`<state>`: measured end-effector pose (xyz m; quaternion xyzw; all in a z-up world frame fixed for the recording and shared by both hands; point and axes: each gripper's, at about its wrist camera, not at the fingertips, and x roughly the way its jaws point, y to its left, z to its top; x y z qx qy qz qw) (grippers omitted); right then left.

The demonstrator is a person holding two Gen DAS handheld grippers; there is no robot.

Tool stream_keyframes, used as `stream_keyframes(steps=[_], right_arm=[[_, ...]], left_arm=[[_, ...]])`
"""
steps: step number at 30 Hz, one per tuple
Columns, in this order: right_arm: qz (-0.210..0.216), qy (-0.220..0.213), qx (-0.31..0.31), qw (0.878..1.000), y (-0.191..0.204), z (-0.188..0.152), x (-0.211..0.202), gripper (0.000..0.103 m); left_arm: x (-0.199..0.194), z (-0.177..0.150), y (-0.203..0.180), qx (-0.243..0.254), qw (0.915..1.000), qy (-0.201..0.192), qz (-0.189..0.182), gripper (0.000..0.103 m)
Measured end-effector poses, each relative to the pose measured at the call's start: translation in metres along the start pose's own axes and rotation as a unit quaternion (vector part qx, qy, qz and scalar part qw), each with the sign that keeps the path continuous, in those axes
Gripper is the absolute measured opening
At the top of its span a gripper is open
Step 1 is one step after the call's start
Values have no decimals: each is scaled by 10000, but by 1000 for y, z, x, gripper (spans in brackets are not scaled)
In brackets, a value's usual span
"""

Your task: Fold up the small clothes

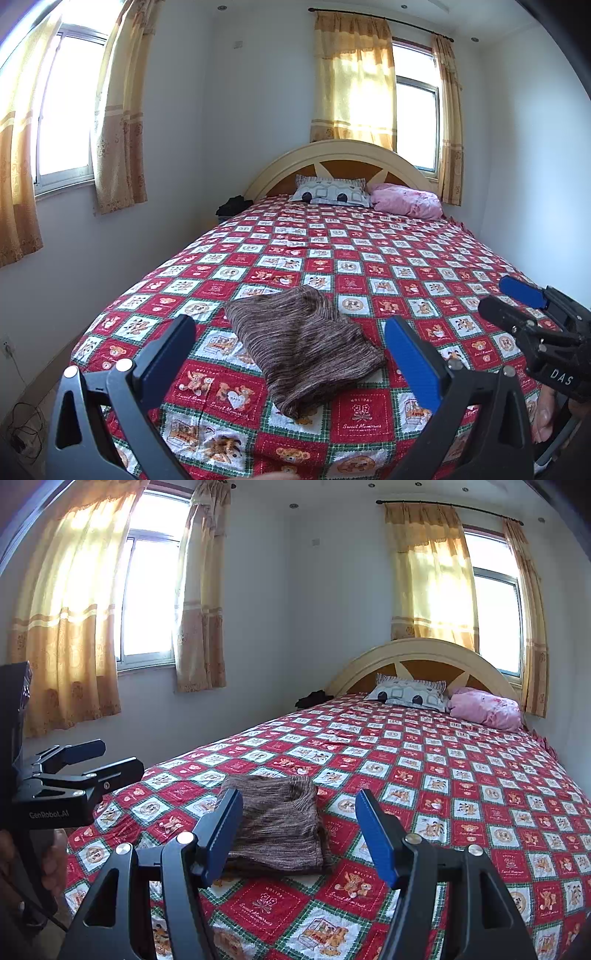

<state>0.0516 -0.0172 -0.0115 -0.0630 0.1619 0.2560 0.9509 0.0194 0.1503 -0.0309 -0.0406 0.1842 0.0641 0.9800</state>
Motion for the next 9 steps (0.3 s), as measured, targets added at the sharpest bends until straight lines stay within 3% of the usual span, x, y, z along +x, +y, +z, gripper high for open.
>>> stream_keyframes(steps=[9], right_arm=[[56,151,-3,9999,1,-8,7,64]], left_arm=[[3,-3,-6,51,9995,89,-295,103]])
